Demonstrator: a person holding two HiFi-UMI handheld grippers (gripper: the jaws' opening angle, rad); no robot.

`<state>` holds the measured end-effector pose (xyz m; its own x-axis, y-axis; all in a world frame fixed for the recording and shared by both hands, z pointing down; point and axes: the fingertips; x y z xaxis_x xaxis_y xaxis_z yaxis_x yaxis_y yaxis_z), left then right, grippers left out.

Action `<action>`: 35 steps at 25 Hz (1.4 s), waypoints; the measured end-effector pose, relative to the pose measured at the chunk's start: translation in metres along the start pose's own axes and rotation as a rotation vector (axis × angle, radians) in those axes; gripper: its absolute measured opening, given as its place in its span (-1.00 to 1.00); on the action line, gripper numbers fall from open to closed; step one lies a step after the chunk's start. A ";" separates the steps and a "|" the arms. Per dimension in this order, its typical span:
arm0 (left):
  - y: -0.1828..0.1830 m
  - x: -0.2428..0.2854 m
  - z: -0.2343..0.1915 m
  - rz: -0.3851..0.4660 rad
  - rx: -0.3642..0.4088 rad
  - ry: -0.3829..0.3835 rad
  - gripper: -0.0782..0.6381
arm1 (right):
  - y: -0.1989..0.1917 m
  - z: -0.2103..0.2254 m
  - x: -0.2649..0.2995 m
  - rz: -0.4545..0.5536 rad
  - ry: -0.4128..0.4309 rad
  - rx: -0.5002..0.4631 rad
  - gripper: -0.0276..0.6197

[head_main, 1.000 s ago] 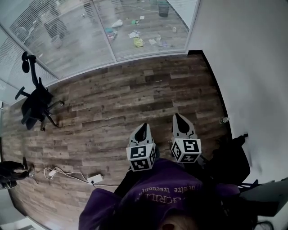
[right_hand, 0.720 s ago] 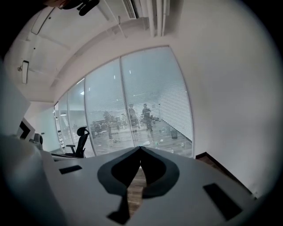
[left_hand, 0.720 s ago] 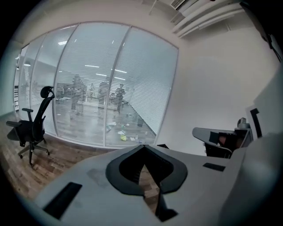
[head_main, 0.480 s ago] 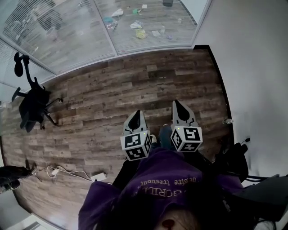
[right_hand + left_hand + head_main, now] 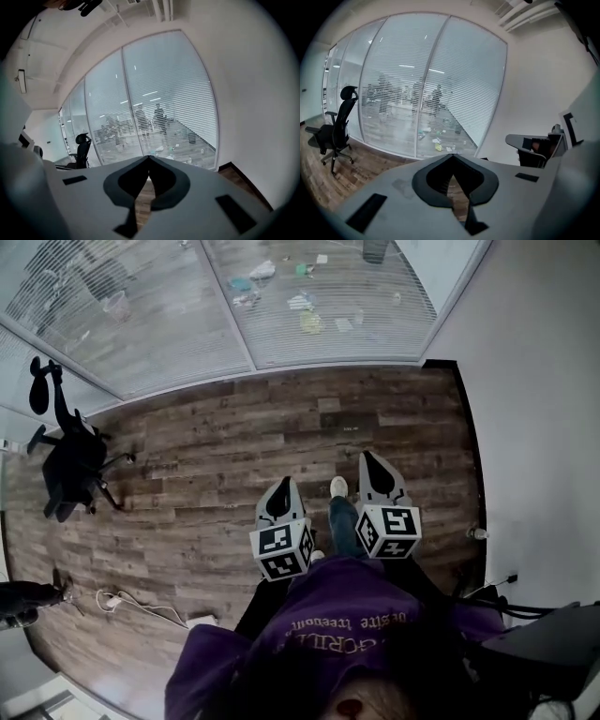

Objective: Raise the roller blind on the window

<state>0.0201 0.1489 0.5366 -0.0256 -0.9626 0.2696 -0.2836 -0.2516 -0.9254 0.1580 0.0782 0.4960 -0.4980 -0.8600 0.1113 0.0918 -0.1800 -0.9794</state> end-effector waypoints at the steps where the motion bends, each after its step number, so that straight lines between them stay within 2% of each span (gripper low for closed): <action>1: 0.008 0.018 0.000 0.007 0.006 0.004 -0.78 | 0.005 0.007 0.017 0.000 0.007 -0.001 -0.92; 12: 0.087 0.193 0.026 0.071 0.037 0.022 -0.78 | 0.059 0.106 0.165 0.019 0.015 -0.016 -0.92; 17: 0.109 0.231 0.022 0.089 0.044 0.042 -0.78 | 0.063 0.118 0.199 0.003 0.026 0.001 -0.92; 27: 0.165 0.313 -0.023 0.178 0.081 0.083 -0.78 | 0.069 0.135 0.279 0.024 0.014 0.013 -0.92; 30: 0.199 0.347 -0.047 0.226 0.090 0.093 -0.78 | 0.078 0.133 0.318 0.033 0.010 0.005 -0.92; 35: 0.298 0.417 -0.109 0.318 0.117 0.137 -0.78 | 0.123 0.116 0.407 0.045 0.012 -0.012 -0.92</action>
<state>-0.1793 -0.3168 0.4026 -0.2256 -0.9742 -0.0111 -0.1288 0.0411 -0.9908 0.0668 -0.3494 0.4410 -0.5037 -0.8614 0.0652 0.1044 -0.1356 -0.9852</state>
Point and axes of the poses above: the fingertips, and each gripper's own axes: x forward along the fingers, z to its right, y out of its top, and after that the axes turned 13 degrees about z, right-handed
